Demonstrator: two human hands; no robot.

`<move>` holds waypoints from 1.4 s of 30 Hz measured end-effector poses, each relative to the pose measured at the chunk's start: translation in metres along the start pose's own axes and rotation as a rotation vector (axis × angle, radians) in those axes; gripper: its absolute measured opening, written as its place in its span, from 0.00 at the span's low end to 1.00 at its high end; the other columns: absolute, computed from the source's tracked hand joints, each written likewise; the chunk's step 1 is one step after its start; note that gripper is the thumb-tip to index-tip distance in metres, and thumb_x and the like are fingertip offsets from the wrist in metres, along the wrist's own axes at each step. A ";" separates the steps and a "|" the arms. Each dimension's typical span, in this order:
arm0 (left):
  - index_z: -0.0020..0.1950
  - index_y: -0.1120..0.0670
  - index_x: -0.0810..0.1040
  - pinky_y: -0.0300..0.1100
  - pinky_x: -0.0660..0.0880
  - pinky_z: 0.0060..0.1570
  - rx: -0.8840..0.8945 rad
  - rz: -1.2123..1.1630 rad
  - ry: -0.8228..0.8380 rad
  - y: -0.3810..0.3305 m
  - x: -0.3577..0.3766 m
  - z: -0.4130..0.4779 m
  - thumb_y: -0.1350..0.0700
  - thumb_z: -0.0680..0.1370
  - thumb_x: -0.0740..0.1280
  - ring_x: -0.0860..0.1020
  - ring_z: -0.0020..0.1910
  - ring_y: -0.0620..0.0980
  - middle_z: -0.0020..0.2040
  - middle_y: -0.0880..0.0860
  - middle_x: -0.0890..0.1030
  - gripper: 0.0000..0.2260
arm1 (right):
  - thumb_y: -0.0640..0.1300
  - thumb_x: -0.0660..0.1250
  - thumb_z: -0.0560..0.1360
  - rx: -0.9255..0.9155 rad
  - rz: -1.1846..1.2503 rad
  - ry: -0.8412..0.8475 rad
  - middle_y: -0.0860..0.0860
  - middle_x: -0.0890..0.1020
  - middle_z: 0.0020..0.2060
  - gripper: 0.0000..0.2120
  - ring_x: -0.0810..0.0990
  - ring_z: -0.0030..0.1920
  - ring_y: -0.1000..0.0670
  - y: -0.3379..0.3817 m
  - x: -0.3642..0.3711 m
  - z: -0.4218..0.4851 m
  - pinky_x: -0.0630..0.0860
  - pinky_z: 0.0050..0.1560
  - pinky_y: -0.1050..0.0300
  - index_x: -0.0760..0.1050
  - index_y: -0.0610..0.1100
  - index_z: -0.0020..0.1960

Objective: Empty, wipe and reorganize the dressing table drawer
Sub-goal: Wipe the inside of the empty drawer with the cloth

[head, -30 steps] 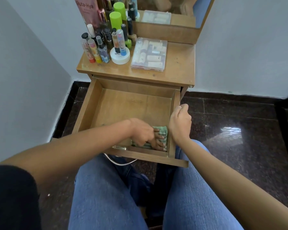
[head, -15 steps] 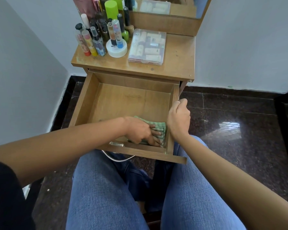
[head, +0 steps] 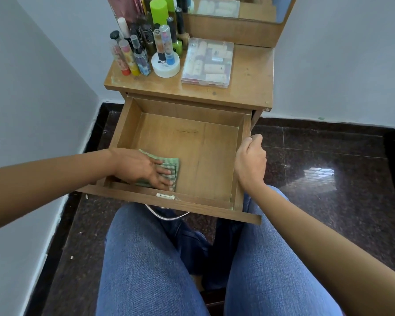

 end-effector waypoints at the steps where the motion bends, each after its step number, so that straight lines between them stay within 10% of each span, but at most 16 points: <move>1: 0.79 0.42 0.55 0.42 0.34 0.75 0.006 0.031 0.000 -0.004 -0.001 0.002 0.64 0.82 0.55 0.40 0.76 0.39 0.78 0.37 0.50 0.29 | 0.44 0.47 0.82 0.001 0.003 0.001 0.49 0.73 0.32 0.12 0.72 0.32 0.49 0.000 0.000 0.000 0.70 0.35 0.49 0.66 0.39 0.51; 13: 0.77 0.41 0.61 0.48 0.57 0.76 0.216 0.211 -0.260 -0.074 -0.096 0.094 0.63 0.83 0.54 0.54 0.78 0.43 0.78 0.39 0.59 0.25 | 0.45 0.47 0.82 0.005 -0.002 0.001 0.47 0.74 0.33 0.12 0.73 0.34 0.46 0.003 -0.004 -0.003 0.69 0.37 0.48 0.66 0.38 0.51; 24: 0.76 0.33 0.50 0.52 0.44 0.77 0.085 0.221 -0.372 -0.057 -0.099 0.086 0.62 0.83 0.58 0.49 0.77 0.37 0.72 0.30 0.47 0.32 | 0.45 0.47 0.82 0.010 0.002 -0.006 0.49 0.74 0.33 0.13 0.72 0.32 0.50 0.001 -0.002 -0.002 0.67 0.34 0.52 0.66 0.39 0.52; 32: 0.79 0.38 0.44 0.47 0.45 0.77 -0.421 -0.070 -0.466 0.024 -0.151 0.068 0.63 0.83 0.57 0.46 0.79 0.47 0.80 0.43 0.46 0.34 | 0.45 0.47 0.82 0.021 0.002 0.002 0.47 0.76 0.35 0.12 0.74 0.36 0.46 0.004 -0.003 -0.003 0.71 0.39 0.47 0.66 0.39 0.53; 42: 0.78 0.44 0.58 0.45 0.38 0.76 -0.172 -0.406 -0.662 -0.002 -0.121 0.080 0.65 0.82 0.57 0.45 0.78 0.45 0.79 0.46 0.54 0.28 | 0.44 0.48 0.82 0.025 -0.009 -0.003 0.46 0.74 0.34 0.11 0.74 0.35 0.43 0.004 -0.004 -0.002 0.67 0.36 0.50 0.65 0.39 0.50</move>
Point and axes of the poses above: each hand's wrist, its own z-axis towards the middle knuckle, its own x-axis out of the palm, y = z × x, the point moved 10 cm from there along z, towards the middle knuckle
